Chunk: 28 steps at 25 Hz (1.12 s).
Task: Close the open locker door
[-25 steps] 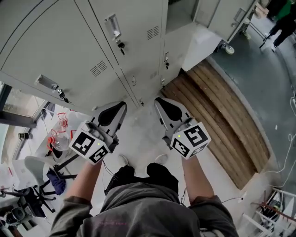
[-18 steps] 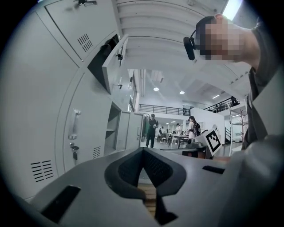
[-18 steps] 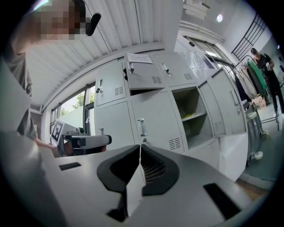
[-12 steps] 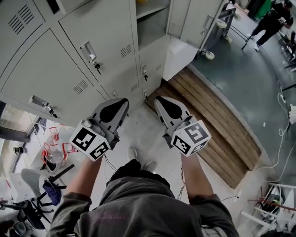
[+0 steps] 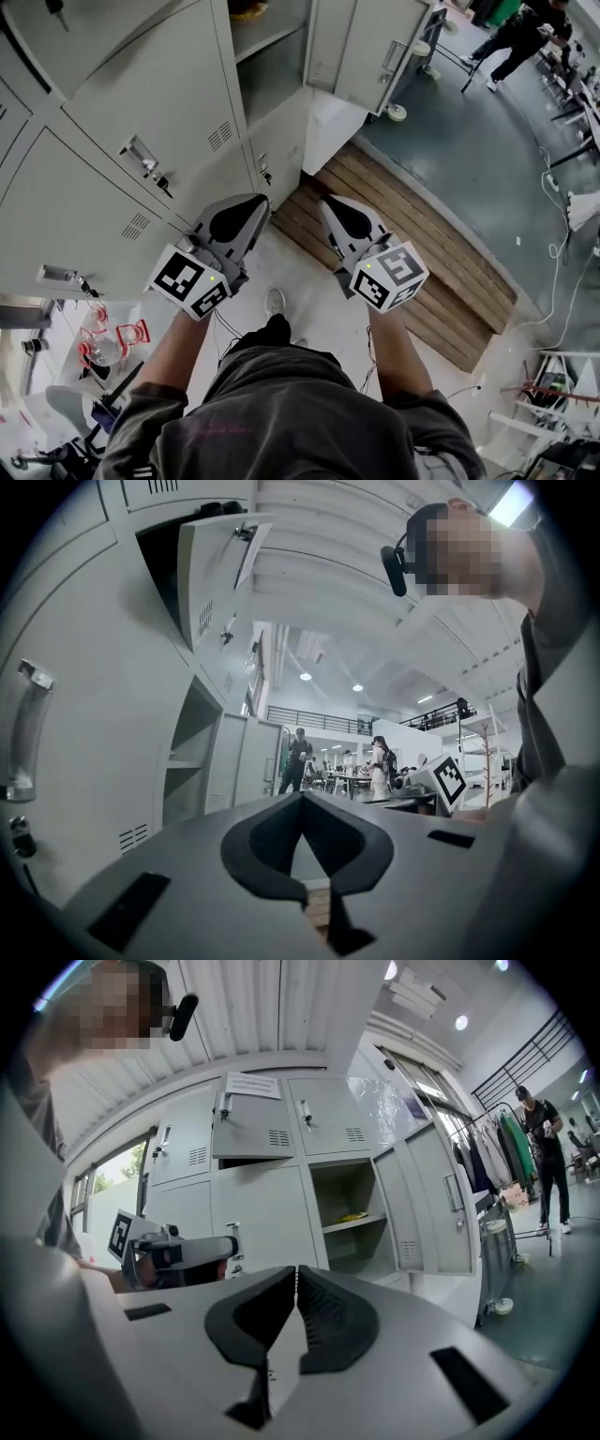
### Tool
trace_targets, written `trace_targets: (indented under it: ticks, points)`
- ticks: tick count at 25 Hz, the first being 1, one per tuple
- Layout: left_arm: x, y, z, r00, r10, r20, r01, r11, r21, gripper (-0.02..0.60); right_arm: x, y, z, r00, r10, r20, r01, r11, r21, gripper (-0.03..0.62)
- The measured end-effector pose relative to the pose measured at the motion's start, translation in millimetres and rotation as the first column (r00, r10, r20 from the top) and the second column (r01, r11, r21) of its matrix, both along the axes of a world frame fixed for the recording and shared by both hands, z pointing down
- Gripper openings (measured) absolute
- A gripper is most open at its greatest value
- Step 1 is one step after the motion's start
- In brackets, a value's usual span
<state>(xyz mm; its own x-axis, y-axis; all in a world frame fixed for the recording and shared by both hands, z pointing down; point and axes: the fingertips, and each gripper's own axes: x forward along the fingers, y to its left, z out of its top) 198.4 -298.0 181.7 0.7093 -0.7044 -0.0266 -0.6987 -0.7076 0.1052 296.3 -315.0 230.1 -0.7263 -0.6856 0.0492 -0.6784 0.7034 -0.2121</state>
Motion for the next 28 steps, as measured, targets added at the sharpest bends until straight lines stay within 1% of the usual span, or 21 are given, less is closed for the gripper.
trace_targets:
  ticks: [7,12,19,23,28]
  points:
    - [10.2,-62.5,-16.6,0.996,0.091,0.001,-0.091,0.996,0.017,0.011,13.5,-60.5,-15.9,0.995,0.099,-0.012,-0.099,0.995,0.021,0.026]
    - [13.8,-93.7,-19.4,0.992,0.126,0.005,-0.126,0.992,0.008,0.011,22.0,-91.1,-12.8,0.989,0.15,-0.007,-0.15,0.989,0.004,0.026]
    - [30.4,-126.2,-16.5,0.992,0.126,0.002,-0.126,0.992,-0.014,0.011,48.7,-130.8,-15.1,0.982,0.189,0.0,-0.189,0.982,0.006,0.026]
    - [47.9,-145.5,-13.3,0.994,0.112,-0.003,-0.112,0.994,-0.016,0.011,67.5,-150.6,-20.4,0.978,0.209,-0.004,-0.209,0.978,0.026,0.026]
    - [74.0,-176.6,-10.7,0.996,0.084,-0.015,-0.085,0.996,-0.024,0.011,94.9,-182.3,-21.7,0.978,0.206,-0.012,-0.206,0.978,0.025,0.026]
